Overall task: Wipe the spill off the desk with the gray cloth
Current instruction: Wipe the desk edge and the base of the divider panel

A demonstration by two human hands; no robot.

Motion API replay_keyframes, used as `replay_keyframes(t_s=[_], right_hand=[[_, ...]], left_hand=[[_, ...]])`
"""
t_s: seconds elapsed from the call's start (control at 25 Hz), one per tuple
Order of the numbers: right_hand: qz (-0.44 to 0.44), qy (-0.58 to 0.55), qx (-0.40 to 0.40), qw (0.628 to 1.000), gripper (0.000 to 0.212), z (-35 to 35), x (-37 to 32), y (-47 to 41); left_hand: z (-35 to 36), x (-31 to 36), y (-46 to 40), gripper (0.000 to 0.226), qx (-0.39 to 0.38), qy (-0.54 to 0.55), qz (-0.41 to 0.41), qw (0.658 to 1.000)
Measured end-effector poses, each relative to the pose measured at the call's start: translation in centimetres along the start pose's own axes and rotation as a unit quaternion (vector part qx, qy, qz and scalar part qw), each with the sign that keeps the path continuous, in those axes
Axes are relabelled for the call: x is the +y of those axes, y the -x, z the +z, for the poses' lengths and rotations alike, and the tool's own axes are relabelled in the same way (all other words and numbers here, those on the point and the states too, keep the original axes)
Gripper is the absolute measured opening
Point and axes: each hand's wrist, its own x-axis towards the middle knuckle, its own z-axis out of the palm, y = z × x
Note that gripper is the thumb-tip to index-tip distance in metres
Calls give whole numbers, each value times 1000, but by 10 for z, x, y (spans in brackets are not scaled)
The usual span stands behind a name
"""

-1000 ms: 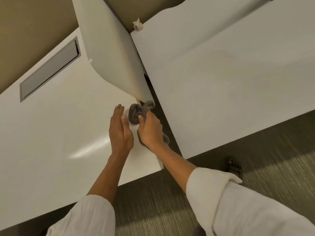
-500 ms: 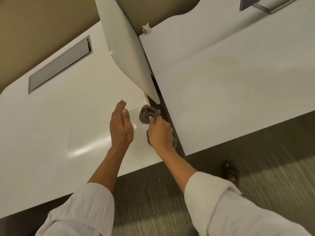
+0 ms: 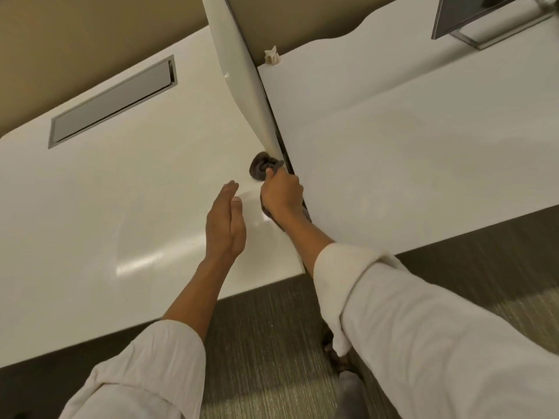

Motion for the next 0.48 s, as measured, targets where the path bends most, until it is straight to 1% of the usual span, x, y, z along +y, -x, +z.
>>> replay_keyframes(t_s=[0.12,0.24,0.32,0.48], right_hand=[[10,-20,-12,1000,43,-1,13,6],[2,-41,9,999,41,1,45,54],[10,-35,26,999,39,0,63,85],[67,-24,28,997,38,-4,84,131]], left_hand=[[0,-13,12,48,-45,-46,38,997],[-7,-20,21,49,-58,-66,73,993],[-11,-20,25,48,-49,-54,71,995],[-19,-9,42,46,-43,-23,51,998]])
